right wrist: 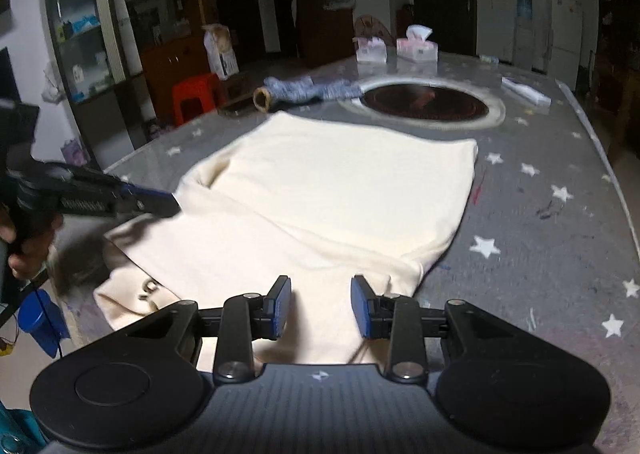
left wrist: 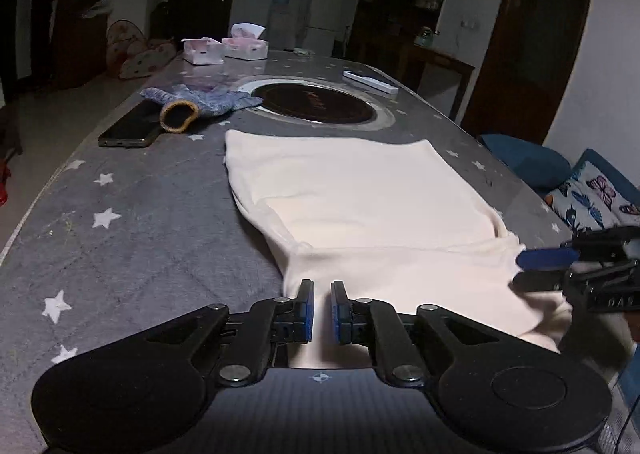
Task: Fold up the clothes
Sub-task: 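Grasp the sweatshirt hem edge with both grippers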
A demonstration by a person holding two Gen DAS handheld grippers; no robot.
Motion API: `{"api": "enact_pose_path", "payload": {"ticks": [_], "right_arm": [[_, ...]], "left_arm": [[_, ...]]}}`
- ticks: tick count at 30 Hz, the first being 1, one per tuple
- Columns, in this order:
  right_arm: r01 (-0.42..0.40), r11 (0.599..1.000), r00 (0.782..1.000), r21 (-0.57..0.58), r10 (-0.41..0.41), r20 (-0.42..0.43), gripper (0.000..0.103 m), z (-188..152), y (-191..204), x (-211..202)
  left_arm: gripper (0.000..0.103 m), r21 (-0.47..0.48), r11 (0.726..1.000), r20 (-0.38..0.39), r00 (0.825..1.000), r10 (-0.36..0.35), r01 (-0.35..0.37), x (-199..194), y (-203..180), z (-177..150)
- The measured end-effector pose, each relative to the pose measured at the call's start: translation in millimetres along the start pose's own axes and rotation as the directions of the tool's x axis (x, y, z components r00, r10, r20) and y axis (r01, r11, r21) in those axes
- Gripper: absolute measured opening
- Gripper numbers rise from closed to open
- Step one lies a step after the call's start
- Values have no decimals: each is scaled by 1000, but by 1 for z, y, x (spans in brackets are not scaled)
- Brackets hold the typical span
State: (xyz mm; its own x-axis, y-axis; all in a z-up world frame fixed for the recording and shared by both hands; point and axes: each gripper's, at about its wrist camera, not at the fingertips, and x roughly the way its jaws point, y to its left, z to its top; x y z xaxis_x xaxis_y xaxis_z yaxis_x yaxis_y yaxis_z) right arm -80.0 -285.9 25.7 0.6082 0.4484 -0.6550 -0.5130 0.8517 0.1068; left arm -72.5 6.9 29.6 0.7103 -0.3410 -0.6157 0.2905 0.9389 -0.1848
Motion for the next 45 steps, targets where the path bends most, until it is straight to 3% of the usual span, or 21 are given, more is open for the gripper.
{"api": "enact_pose_path", "payload": {"ticks": [4,9,11,17,21,23,25,30,36,40,43,45], "right_arm": [[2,1000,1000,-19,-1,13,32,5,1,-4],[8,1000,1000,-28,-8,-5,32,8,-1,8],[15,999,1000,-53,-16,-13,32,6,1,10],[-21,989,1000,-146,19,-16,32,2,16,-10],[-35,972,998,-232,21,-64,33,-11,29,-7],[-27,968,998,-251,14,-53,33,-14,32,-10],[-31,969,999,-244,20,-46,33,-12,33,-17],[-26,962,999,-271,17,-36,38,-12,35,-31],[-24,951,998,-307,7,-58,45,-19,39,-40],[-28,942,998,-334,5,-70,51,-24,43,-44],[-31,932,997,-361,4,-77,53,-28,45,-44],[-46,919,997,-391,15,-82,54,-31,49,-45]], "left_arm": [[10,33,998,37,998,-46,45,4,-8,13],[10,33,999,4,1000,-22,22,29,-3,18],[11,34,999,4,999,-34,34,25,-1,19],[14,154,983,-6,995,-96,96,-9,-14,6],[23,289,945,-26,988,-150,151,-34,-31,-12],[41,359,919,-33,986,-164,165,-47,-40,-22],[50,417,894,-41,986,-161,163,-56,-46,-31],[50,531,834,-58,988,-141,150,-57,-56,-50],[49,596,795,-28,992,-121,114,-40,-67,-59],[26,635,766,-19,992,-122,106,-31,-74,-64],[11,600,790,-9,989,-145,122,-32,-72,-60],[9,538,832,-4,987,-160,136,-31,-66,-50]]}}
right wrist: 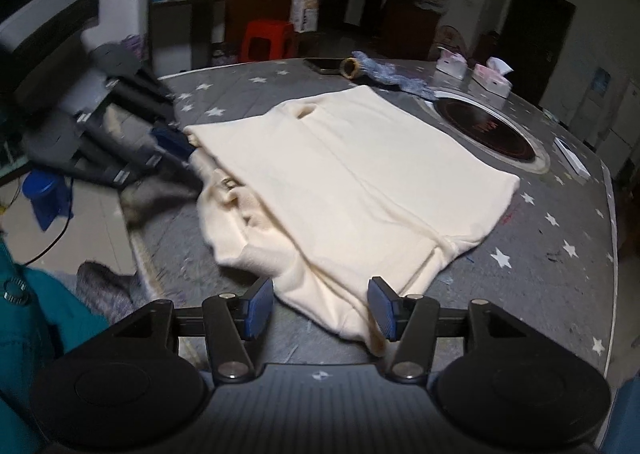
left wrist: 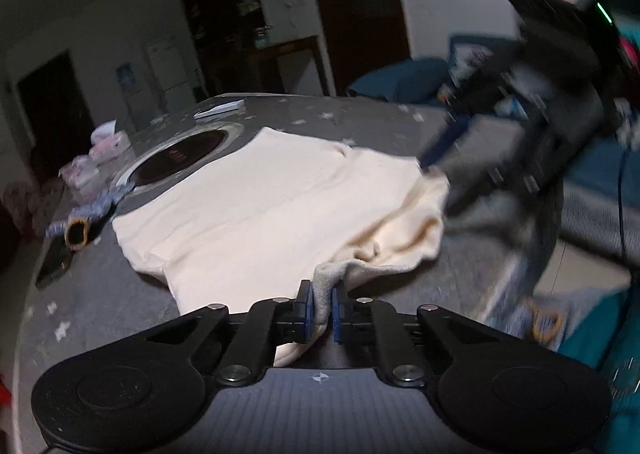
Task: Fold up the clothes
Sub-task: 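Grasp the sweatshirt hem edge with both grippers, then lift the hem with both grippers and fold it toward the collar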
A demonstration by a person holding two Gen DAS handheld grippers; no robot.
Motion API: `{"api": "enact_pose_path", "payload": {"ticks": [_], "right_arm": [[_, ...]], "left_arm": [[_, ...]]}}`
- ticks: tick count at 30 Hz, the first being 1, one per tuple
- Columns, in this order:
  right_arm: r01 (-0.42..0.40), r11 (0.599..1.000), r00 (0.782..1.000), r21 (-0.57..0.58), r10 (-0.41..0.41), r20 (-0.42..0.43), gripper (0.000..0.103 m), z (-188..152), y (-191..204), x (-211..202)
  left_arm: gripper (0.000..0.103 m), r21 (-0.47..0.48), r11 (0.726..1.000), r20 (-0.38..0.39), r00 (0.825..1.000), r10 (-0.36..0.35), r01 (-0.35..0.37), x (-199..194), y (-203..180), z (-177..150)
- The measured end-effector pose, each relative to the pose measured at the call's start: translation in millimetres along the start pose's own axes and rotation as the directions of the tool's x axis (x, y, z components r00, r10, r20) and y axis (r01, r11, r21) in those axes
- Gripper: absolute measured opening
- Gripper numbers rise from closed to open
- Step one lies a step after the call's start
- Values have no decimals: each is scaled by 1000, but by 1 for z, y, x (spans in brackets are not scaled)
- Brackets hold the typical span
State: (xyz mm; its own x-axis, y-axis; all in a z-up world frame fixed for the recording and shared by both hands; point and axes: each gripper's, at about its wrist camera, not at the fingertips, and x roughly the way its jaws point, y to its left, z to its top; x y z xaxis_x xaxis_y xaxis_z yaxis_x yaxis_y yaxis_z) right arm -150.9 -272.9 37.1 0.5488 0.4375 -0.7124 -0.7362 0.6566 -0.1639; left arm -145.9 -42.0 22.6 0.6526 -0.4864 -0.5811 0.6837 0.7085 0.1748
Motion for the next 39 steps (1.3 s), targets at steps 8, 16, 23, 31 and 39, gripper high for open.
{"api": "enact_pose_path", "payload": {"ticks": [8,16,23,31,39], "right_arm": [[-2,998,999,-71,4,35,54,3,8,15],[-69,996,997,56,67,42,20,15,-14,37],[-116,979,993,166,109,55,16,24,-39,40],[-107,979,993,175,98,60,16,26,-37,41],[-85,983,994,163,73,79,10,24,-26,35]], "left_arm": [[8,-203,978,59,998,-36,47,10,41,29],[12,-244,968,36,998,-57,64,24,54,26],[24,-132,991,17,1000,-24,26,1,40,9],[32,29,998,-24,998,49,-49,-3,23,-12],[5,10,1000,-21,999,28,-28,-6,28,-15]]}}
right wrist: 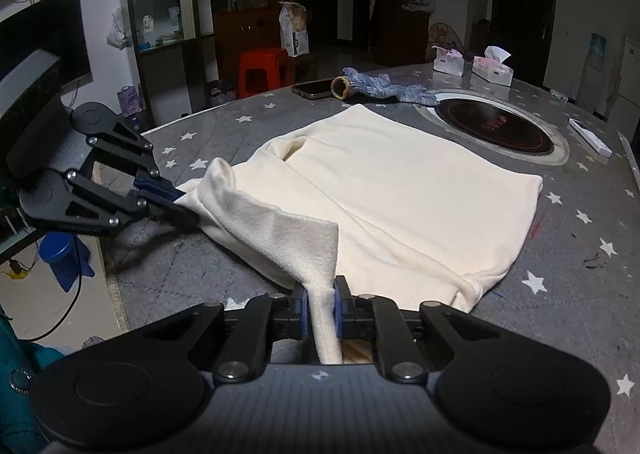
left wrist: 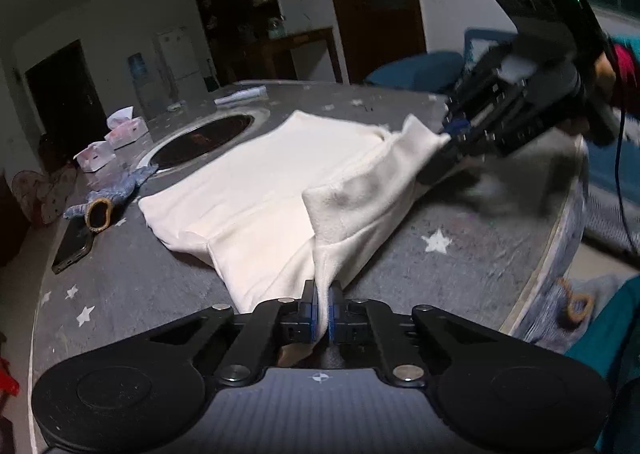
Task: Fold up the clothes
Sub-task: 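Lift the hem with both grippers and fold it toward the collar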
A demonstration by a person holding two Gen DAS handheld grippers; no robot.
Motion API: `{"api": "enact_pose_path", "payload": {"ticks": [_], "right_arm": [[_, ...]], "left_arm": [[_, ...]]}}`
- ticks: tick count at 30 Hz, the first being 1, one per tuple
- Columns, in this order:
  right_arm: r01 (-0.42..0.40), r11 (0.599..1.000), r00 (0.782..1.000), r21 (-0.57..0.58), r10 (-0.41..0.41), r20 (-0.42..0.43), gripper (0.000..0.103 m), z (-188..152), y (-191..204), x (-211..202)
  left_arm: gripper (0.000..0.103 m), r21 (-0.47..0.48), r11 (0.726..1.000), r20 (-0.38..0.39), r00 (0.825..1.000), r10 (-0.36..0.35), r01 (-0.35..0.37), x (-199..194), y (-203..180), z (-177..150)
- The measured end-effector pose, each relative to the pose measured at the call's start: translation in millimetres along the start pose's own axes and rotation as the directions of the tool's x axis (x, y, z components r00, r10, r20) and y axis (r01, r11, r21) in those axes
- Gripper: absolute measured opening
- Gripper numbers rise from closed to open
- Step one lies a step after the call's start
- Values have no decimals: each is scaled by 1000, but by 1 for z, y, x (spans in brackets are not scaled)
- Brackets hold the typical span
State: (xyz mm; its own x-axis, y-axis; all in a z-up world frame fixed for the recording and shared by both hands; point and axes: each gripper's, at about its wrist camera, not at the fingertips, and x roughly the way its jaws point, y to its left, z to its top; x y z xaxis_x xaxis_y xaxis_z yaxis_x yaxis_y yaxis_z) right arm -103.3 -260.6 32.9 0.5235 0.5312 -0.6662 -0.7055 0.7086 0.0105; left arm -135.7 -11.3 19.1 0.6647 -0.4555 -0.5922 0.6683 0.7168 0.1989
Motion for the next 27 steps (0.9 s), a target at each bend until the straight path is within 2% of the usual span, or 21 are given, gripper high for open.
{"api": "enact_pose_path", "payload": {"ticks": [9,18,22,27], "right_arm": [[-16,1000,999,-21,17,34,9,-4,13,-26],[-81,995,996,-54,84,41,9,-13,50,-94],[-75,994,996,-80,79,46,9,-4,56,-108],[-51,996,996,-74,56,65,9,24,36,-98]], "left_arm": [[5,-46,998,53,998,-28,31,-36,-11,4],[5,-71,994,131,989,-72,82,-105,-37,11],[5,-101,993,139,989,-52,66,-102,-27,23],[5,-135,990,141,990,-15,35,-76,6,48]]}}
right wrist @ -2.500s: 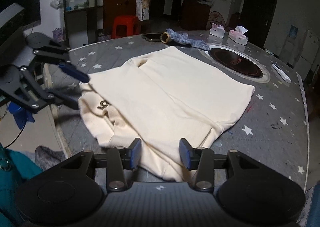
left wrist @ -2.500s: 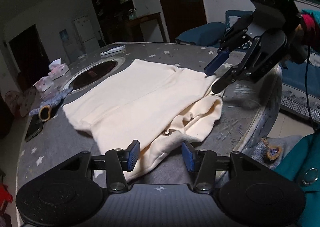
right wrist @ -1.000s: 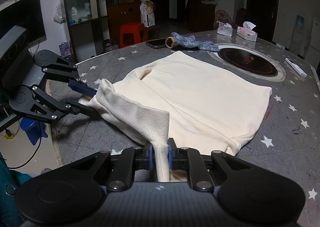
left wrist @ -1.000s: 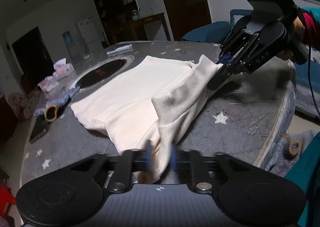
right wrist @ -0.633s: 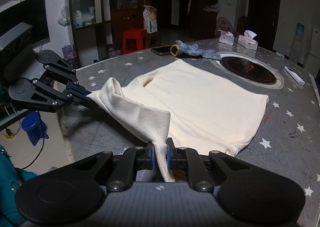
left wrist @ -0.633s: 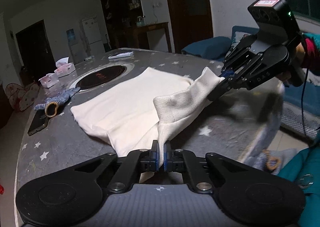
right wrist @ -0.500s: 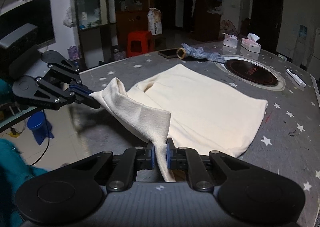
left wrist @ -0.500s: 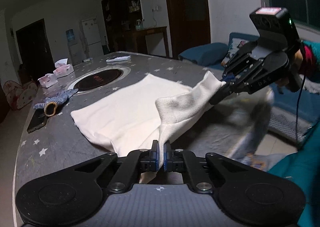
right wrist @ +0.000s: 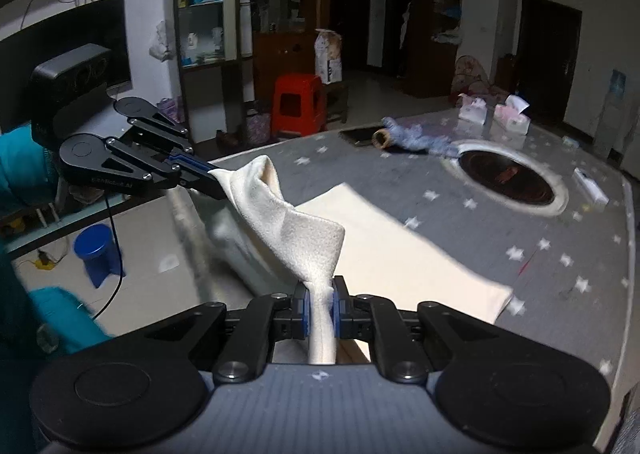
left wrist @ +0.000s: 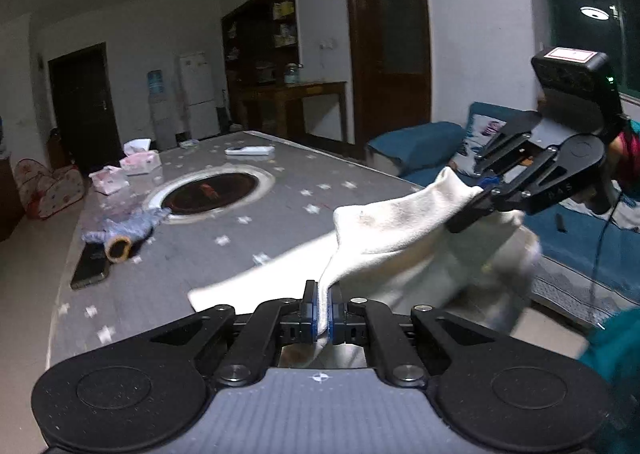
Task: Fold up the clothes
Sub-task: 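Lift the hem with both grippers and fold it toward the collar, then lay the folded half onto the sweatshirt and open both grippers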
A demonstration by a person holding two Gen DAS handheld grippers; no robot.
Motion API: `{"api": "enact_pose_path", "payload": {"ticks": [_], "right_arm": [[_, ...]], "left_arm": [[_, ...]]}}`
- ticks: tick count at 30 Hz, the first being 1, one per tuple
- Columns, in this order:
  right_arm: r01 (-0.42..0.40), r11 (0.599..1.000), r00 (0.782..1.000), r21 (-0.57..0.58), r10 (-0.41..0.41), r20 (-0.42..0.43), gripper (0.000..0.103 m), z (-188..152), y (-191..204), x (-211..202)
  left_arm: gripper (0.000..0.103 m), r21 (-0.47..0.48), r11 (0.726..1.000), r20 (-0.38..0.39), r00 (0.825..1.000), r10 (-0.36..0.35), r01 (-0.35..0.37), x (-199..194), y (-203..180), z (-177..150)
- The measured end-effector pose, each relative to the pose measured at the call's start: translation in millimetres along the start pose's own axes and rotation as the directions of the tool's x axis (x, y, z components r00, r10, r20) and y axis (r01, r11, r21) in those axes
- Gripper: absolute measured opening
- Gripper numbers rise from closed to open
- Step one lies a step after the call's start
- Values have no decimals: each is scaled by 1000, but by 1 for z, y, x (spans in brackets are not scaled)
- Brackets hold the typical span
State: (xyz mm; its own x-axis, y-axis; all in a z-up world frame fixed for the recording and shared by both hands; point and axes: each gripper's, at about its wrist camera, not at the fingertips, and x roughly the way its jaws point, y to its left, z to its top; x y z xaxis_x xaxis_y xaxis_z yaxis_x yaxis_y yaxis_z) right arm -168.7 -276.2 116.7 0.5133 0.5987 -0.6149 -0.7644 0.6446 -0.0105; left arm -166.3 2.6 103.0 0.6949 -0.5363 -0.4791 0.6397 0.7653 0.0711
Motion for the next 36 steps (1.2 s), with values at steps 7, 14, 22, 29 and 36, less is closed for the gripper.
{"api": "enact_pose_path", "payload": {"ticks": [7,14,22,29,36], "right_arm": [[42,999,999,7,-42,-32,8,37,-59,42],[120,987,988,106,-108,-109,10,36,-112,117],[235,947,970,217,-213,-119,18,7,-125,127],[201,942,979,268,-200,-32,18,6,-111,110],[229,900,973,370,-202,-112,17,-13,-128,142]], "left_arm": [[5,-44,998,-45,998,54,-56,65,45,27],[6,-97,986,-152,981,120,-136,145,75,20],[16,-151,962,-172,964,202,-229,151,86,6],[15,-239,960,-82,988,129,-145,127,72,16],[15,-206,965,-188,974,123,-162,161,72,7]]}}
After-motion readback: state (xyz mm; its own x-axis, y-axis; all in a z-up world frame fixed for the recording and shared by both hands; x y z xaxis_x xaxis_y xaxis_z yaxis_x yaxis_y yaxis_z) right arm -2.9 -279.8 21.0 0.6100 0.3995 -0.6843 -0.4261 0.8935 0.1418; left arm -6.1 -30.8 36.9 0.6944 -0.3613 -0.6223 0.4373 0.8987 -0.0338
